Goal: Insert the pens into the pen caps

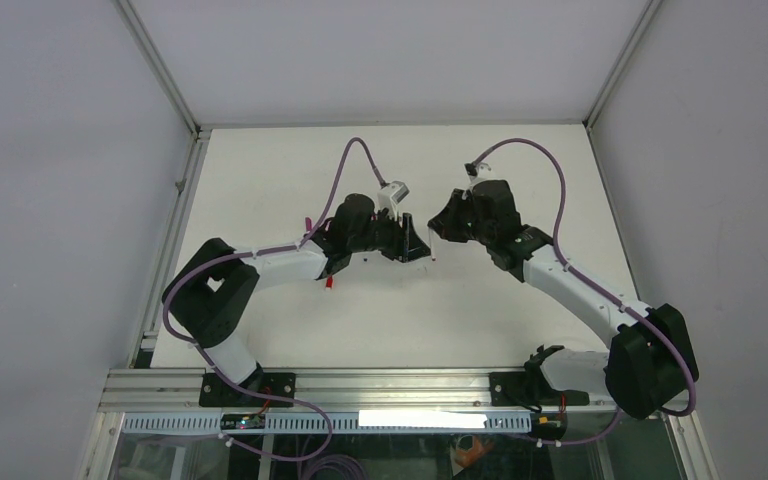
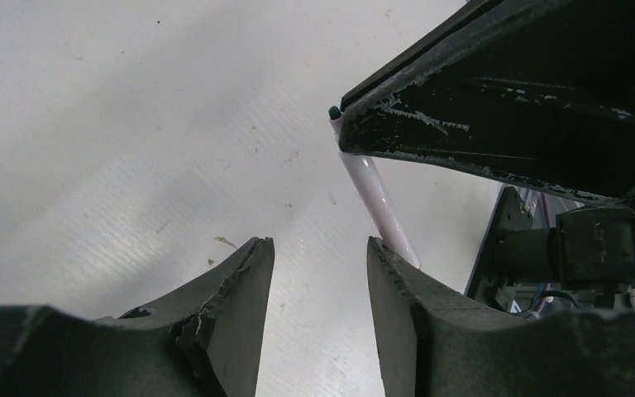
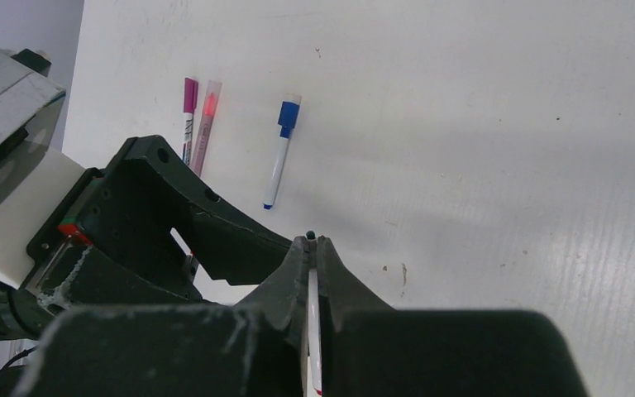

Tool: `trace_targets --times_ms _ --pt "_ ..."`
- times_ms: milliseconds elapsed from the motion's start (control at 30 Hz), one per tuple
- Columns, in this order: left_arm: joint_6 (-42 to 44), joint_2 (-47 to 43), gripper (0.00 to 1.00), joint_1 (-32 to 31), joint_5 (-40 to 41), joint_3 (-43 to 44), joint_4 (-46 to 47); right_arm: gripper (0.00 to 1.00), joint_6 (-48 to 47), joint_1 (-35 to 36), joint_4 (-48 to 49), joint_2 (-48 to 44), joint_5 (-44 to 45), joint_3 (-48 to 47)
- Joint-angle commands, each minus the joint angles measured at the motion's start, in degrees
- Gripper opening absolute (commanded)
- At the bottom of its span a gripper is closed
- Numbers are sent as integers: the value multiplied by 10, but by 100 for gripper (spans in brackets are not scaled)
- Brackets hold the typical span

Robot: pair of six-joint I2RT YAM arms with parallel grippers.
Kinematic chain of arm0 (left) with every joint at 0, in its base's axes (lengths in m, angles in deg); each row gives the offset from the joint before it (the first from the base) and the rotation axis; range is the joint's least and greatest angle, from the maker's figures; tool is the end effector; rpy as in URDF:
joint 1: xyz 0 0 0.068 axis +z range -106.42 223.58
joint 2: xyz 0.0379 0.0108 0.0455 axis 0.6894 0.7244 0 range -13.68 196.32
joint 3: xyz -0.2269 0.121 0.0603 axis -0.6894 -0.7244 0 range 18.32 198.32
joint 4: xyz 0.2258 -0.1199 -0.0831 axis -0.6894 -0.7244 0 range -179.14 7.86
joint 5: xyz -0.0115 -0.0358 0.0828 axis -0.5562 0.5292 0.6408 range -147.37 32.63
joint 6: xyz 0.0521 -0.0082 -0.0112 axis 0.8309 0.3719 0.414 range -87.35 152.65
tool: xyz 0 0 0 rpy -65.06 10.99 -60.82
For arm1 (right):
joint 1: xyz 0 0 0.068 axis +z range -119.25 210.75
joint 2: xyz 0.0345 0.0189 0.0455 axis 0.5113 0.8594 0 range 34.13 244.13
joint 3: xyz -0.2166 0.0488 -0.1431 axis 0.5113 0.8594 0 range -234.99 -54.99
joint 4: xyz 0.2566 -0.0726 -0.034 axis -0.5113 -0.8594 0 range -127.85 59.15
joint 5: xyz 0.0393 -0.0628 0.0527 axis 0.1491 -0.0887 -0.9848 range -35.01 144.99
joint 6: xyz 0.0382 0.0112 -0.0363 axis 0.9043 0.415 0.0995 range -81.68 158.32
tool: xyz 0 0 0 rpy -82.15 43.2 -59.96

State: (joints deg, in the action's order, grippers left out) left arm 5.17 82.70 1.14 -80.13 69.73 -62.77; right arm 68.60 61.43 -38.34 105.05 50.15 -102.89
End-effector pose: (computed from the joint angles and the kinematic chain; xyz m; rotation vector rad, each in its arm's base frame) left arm 0.2609 -0.2571 0.1845 0.5545 2.1128 -1.1394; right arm 0.2454 0.1491 0.2553 -0.0604 2.1856 0.7131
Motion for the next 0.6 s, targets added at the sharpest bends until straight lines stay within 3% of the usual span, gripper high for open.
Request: trace_targets --times_ms 0,333,567 --pt "18 -26 47 -5 -7 19 7 0 -7 5 26 1 -3 1" --pt "71 -59 48 -5 28 18 -71 0 -27 5 13 -13 9 13" --pt "64 -54 49 -5 18 22 -66 0 -22 7 17 -12 4 10"
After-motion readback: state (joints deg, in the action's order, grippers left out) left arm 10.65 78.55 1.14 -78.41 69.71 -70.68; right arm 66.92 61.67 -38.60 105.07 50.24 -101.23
